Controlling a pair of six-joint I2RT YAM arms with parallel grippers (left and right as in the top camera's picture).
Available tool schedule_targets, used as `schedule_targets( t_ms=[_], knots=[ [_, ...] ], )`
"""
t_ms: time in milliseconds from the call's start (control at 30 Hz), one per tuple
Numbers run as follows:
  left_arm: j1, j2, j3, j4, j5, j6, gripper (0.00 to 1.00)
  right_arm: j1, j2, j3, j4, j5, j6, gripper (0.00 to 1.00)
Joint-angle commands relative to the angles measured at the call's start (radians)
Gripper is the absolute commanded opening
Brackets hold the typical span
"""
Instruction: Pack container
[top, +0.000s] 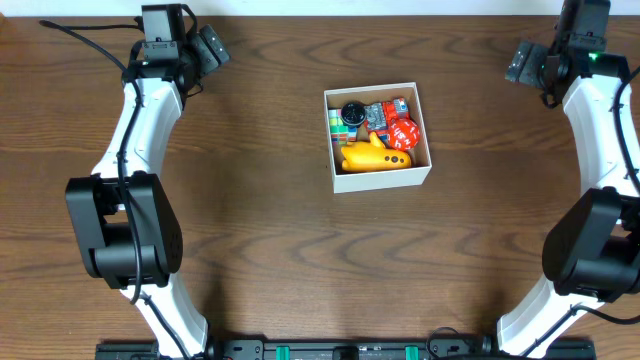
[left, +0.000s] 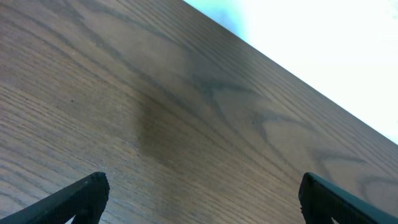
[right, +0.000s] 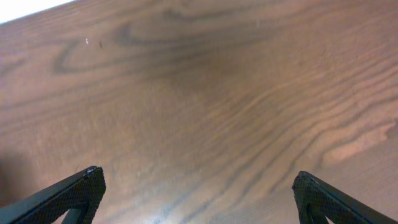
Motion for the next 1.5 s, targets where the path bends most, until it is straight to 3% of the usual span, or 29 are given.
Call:
schedule_targets(
  t_ms=[0, 300, 633, 833, 1067, 1300, 1467],
  knots=[
    [0.003, -0.024, -0.001, -0.003, -0.019, -0.009, 0.98, 0.01, -0.108, 0.006, -0.013, -0.083, 0.06, 0.99],
    [0.003, -0.024, -0.001, -0.003, -0.019, -0.009, 0.98, 0.035, -0.557, 0.005, -0.008, -0.024, 0.071, 0.99],
    [0.003, -0.024, -0.001, -0.003, -0.019, -0.009, 0.98, 0.035, -1.027, -0.071, -0.193, -0.042, 0.031, 0.99],
    [0.003, -0.024, -0.001, -0.003, -0.019, -0.009, 0.98, 0.035, -1.313, -0.392, -0.097, -0.043, 0.031, 0.99],
    [0.003, -0.024, -0.001, -0.003, -0.019, -0.009, 0.98, 0.035, -1.587, -0.874, 0.192, -0.102, 0.006, 0.99],
    [0.003, -0.024, -0.001, -0.003, -0.019, -0.009, 0.98, 0.046, -1.68, -1.25, 0.528, -0.212, -0.189, 0.99],
    [0.003, -0.024, -0.001, -0.003, -0.019, -0.009, 0.98, 0.081, -1.685, -1.417, 0.684, -0.212, -0.209, 0.99]
  ],
)
